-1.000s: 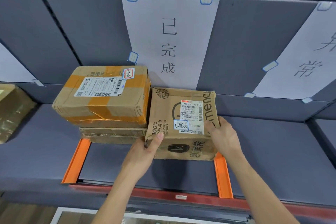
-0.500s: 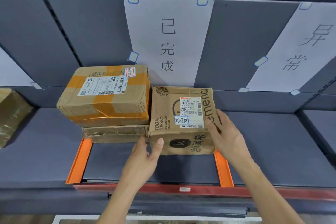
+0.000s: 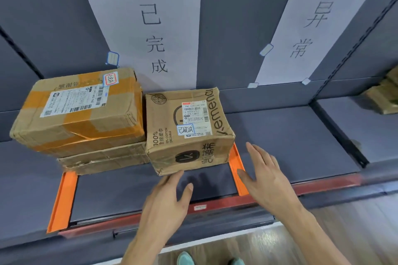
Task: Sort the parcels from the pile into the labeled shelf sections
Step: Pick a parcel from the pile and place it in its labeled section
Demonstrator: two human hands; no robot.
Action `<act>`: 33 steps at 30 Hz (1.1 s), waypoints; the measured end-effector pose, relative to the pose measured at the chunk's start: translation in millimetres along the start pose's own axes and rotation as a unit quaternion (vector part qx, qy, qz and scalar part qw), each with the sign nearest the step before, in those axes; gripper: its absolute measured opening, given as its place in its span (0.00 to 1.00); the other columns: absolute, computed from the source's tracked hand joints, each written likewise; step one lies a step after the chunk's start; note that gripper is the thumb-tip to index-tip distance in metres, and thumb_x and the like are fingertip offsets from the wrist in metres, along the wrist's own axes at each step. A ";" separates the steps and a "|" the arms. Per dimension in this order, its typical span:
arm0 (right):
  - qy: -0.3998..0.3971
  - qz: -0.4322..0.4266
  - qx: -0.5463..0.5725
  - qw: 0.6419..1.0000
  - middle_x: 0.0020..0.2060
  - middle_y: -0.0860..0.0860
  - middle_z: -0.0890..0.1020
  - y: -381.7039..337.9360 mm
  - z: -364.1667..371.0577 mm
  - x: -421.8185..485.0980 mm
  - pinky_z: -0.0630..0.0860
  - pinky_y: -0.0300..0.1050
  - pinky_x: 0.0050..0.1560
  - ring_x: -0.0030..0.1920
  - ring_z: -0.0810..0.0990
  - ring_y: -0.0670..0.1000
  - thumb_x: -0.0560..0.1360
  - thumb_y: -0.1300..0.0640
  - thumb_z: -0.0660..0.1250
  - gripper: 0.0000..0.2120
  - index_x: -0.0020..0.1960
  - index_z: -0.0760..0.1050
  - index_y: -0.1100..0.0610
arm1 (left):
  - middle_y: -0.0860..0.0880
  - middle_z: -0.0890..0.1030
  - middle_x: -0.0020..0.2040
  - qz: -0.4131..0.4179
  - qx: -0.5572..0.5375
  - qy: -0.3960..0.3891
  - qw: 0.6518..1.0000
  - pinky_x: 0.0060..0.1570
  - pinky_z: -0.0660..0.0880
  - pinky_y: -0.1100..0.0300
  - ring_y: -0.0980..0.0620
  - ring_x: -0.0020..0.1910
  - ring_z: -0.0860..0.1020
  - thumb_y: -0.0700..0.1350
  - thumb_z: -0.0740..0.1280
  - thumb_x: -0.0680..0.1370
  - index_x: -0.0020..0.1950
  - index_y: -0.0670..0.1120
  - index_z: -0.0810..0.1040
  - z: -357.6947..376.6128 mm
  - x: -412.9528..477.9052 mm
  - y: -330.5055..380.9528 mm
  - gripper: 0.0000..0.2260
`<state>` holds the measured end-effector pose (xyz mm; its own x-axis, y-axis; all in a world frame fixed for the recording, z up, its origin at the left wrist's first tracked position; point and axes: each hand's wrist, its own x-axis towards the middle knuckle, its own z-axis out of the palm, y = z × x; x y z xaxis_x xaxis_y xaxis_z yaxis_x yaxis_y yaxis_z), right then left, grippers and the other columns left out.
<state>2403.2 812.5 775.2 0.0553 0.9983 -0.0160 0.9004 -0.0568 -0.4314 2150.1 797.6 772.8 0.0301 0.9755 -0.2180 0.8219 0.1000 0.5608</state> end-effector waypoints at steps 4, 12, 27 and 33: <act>0.005 0.019 -0.001 1.000 0.79 0.47 0.63 31.5 -11.8 -20.6 0.63 0.44 0.73 0.77 0.59 0.49 0.81 0.45 0.63 0.33 0.81 0.56 0.51 | 0.59 0.71 0.76 0.051 -0.005 0.002 0.999 0.68 0.70 0.58 0.55 0.73 0.70 0.59 0.60 0.83 0.78 0.59 0.67 10.6 -2.0 31.7 0.23; 0.044 0.057 0.006 0.997 0.79 0.43 0.62 111.5 -57.5 -81.1 0.56 0.41 0.77 0.78 0.58 0.44 0.82 0.46 0.63 0.31 0.81 0.58 0.50 | 0.62 0.63 0.80 0.140 0.006 -0.029 0.990 0.74 0.60 0.62 0.60 0.78 0.61 0.59 0.60 0.84 0.80 0.59 0.63 59.2 -14.7 114.0 0.24; 0.080 0.168 -0.052 0.981 0.81 0.42 0.55 292.6 -165.2 -223.3 0.45 0.41 0.79 0.80 0.51 0.43 0.83 0.44 0.59 0.32 0.82 0.52 0.48 | 0.59 0.48 0.84 0.288 0.046 -0.152 0.944 0.82 0.50 0.53 0.60 0.82 0.43 0.60 0.57 0.85 0.84 0.57 0.50 201.3 -78.1 313.1 0.30; 0.108 0.227 -0.049 0.967 0.81 0.42 0.54 339.1 -185.5 -253.1 0.45 0.41 0.79 0.80 0.50 0.44 0.82 0.42 0.57 0.33 0.82 0.51 0.49 | 0.58 0.49 0.84 0.354 0.055 -0.192 0.914 0.82 0.48 0.54 0.60 0.82 0.44 0.59 0.58 0.85 0.84 0.56 0.51 242.3 -75.0 375.8 0.30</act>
<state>2774.6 538.8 800.2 0.5343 0.8452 0.0088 0.7974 -0.5006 -0.3368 2594.6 714.5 806.3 0.7556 0.6461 -0.1077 0.5712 -0.5694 0.5911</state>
